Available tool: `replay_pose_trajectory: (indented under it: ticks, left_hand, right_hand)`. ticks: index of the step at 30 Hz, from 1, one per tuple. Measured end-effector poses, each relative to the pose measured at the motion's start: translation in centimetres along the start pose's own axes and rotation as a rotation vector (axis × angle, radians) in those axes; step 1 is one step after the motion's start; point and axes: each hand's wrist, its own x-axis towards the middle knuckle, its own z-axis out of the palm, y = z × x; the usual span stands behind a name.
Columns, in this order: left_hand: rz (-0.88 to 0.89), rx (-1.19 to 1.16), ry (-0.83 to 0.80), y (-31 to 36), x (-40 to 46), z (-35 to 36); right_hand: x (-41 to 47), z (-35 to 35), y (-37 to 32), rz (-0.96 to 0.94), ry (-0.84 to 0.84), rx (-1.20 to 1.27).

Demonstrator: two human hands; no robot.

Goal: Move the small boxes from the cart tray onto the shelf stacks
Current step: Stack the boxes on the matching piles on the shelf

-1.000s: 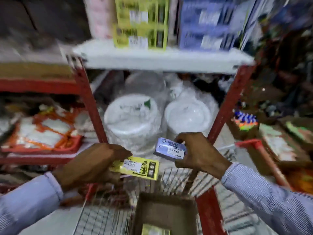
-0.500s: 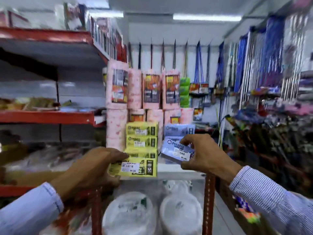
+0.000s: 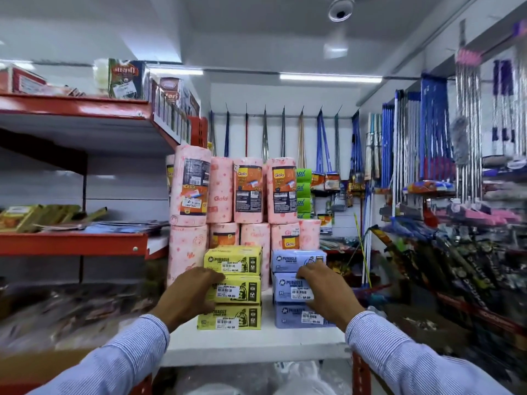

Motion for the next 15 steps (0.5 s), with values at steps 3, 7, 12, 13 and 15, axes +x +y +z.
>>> replay_pose_trajectory:
  ticks: [3, 7, 12, 13, 15]
  left_hand:
    - [-0.016, -0.030, -0.022, -0.3, 0.3, 0.7]
    - [-0.013, -0.047, -0.023, -0.9, 0.5, 1.1]
    - [-0.033, -0.092, -0.034, -0.9, 0.7, 1.3]
    - [-0.053, -0.100, -0.041, -0.9, 0.6, 1.6]
    - [-0.083, -0.112, -0.049, -0.9, 0.7, 1.8]
  right_hand:
    - [0.3, 1.1, 0.4, 0.004, 0.010, 0.006]
    - [0.4, 1.4, 0.7, 0.016, 0.036, 0.041]
    - [0.1, 1.4, 0.6, 0.035, 0.052, 0.078]
    - [0.0, 1.6, 0.6, 0.035, 0.050, 0.084]
    - [0.1, 1.6, 0.6, 0.042, 0.060, 0.090]
